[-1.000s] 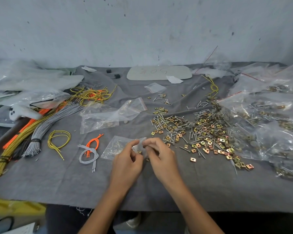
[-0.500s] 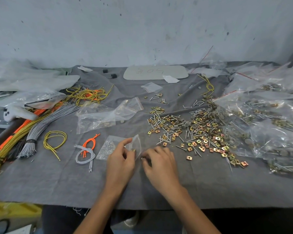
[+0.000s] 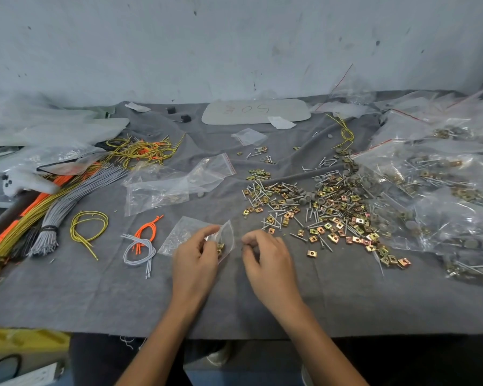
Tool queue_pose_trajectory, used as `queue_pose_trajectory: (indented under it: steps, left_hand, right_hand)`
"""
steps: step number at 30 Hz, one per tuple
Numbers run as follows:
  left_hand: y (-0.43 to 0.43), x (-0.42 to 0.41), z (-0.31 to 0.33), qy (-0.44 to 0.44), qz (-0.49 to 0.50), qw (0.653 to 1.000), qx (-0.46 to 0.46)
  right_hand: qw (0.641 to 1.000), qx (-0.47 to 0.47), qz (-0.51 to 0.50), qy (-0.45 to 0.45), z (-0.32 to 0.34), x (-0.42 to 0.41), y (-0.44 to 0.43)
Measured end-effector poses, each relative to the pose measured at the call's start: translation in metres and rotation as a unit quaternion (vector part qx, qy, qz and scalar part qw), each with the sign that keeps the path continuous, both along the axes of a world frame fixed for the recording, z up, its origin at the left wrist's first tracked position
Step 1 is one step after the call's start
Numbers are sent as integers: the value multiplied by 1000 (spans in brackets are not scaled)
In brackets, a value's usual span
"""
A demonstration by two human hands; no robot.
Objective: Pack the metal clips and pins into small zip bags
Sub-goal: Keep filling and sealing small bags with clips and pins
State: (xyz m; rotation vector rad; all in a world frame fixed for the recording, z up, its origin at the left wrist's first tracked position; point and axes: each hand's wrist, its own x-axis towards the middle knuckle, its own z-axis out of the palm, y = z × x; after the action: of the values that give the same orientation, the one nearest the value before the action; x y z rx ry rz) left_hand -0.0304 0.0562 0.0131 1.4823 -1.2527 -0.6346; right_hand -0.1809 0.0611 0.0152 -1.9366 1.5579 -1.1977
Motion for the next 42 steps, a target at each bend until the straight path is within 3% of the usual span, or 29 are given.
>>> queue_pose_trajectory:
  steps: [6, 9, 12, 15, 20, 24, 28, 33, 42]
  left_hand:
    - [1, -2, 2, -17, -11, 1000, 0]
    - [5, -2, 3, 9, 13, 1000, -18]
    - [9, -1, 7, 26, 116, 992, -32]
    - [5, 2, 11, -12, 162, 987, -19]
    - [-3, 8, 8, -137, 92, 986, 16]
    - [-8, 18, 9, -121, 6, 989, 80]
    - [-11, 28, 10, -123, -41, 986, 107]
    - [-11, 28, 10, -146, -53, 981, 114]
    - [8, 15, 13, -101, -41, 992, 61]
  right_hand:
    - [998, 20, 33, -46, 3, -2, 0]
    - [998, 31, 50, -12, 4, -1, -1]
    - [997, 35, 63, 42, 5, 0, -1]
    - [993, 52, 59, 91, 5, 2, -1]
    - [986, 40, 15, 160, 4, 5, 1]
    - [988, 23, -37, 147, 2, 7, 1]
    - [990, 50, -25, 131, 0, 5, -4]
    - [989, 55, -5, 134, -1, 3, -6]
    - [996, 82, 24, 9, 6, -1, -5]
